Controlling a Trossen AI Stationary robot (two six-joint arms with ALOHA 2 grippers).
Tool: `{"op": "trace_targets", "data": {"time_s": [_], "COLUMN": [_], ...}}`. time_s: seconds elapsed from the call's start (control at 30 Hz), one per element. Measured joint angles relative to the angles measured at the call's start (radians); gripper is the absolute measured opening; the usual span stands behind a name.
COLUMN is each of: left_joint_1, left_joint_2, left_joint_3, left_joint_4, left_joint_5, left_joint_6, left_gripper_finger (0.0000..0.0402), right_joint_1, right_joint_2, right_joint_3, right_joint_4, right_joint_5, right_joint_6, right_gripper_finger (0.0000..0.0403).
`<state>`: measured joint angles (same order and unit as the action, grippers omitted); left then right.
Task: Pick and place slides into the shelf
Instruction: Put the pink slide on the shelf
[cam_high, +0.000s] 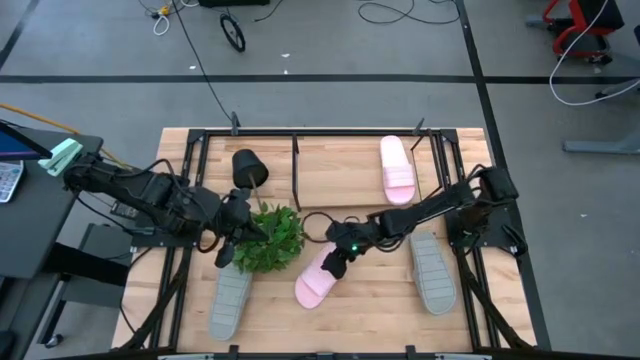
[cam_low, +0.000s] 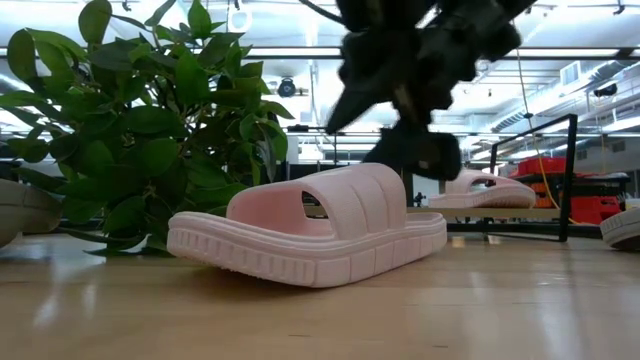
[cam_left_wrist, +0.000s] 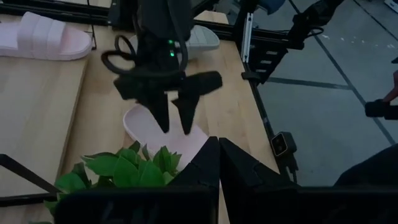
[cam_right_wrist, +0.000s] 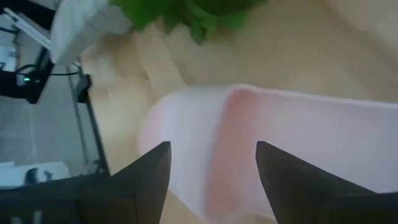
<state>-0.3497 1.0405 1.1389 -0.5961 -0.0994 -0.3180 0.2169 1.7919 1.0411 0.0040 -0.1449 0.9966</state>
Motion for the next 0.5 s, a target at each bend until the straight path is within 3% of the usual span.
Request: {"op": "trace_targets", "data": {"time_s": [0.3, 0.4, 0.5], "left_joint_1": [0.000, 0.000, 0.001], "left_joint_2": [0.000, 0.000, 0.000], "left_joint_3": [0.000, 0.000, 0.000], "left_joint_4": [0.000, 0.001, 0.001], "left_joint_5": [0.000, 0.000, 0.000], "left_joint_6": [0.000, -0.010, -0.011], "left_gripper_finger": [0.0022, 0.0018, 0.0013], "right_joint_1": [0.008, 0.008, 0.008], "right_joint_2": [0.117, 0.131, 0.130], "right_joint_3": [0.117, 0.121, 0.121], "right_joint_4": [-0.019, -0.030, -0.045], "right_joint_5": [-0.045, -0.044, -0.046], "right_joint_6": [-0.029, -0.027, -0.033], "right_gripper_finger": [0.0223, 0.0184, 0.0115]}}
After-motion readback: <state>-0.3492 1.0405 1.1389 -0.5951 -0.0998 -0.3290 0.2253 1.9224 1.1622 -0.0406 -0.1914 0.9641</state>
